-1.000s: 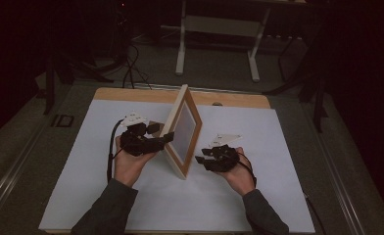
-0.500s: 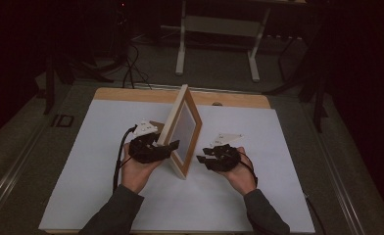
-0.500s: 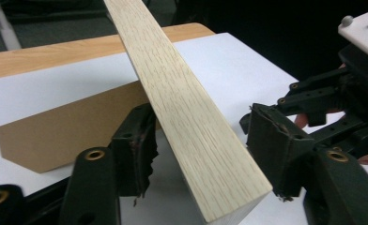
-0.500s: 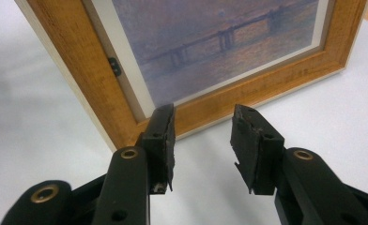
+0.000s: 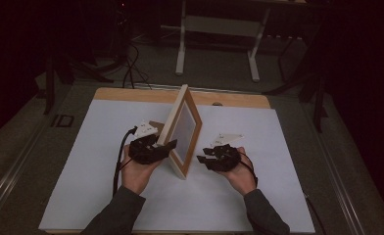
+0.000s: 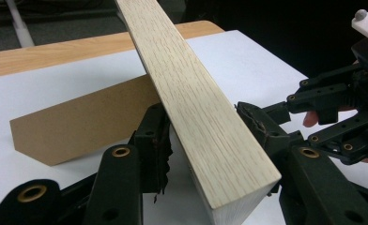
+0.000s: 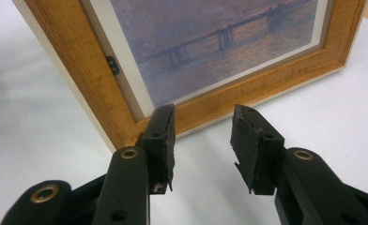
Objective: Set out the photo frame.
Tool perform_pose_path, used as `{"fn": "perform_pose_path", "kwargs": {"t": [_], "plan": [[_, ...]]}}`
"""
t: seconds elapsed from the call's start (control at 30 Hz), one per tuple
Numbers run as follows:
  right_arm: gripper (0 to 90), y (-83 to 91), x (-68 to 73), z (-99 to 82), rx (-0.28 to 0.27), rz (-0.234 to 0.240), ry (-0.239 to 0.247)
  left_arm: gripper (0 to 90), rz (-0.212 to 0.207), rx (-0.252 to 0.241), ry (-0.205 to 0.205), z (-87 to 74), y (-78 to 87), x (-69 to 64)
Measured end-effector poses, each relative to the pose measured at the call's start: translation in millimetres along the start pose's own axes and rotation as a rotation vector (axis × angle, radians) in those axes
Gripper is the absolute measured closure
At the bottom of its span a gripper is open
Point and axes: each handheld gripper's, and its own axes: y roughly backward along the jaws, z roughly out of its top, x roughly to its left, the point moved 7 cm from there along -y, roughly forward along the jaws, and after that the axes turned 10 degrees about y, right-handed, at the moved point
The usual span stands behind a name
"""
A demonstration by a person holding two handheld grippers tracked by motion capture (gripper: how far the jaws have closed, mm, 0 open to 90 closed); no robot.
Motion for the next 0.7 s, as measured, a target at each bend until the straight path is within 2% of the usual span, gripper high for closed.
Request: {"fn": "perform_pose_path", "kwargs": {"t": [0.3, 0.7], "plan": [[59.3, 2.4, -2.0, -0.7, -0.003, -0.004, -0.003, 57.8, 0.011, 0.004, -0.003, 0.0, 0.4, -0.1], [59.1, 2.8, -3.6, -0.7, -0.004, -0.007, -0.004, 61.5, 0.014, 0.021, 0.007, 0.1, 4.6, 6.9]]}}
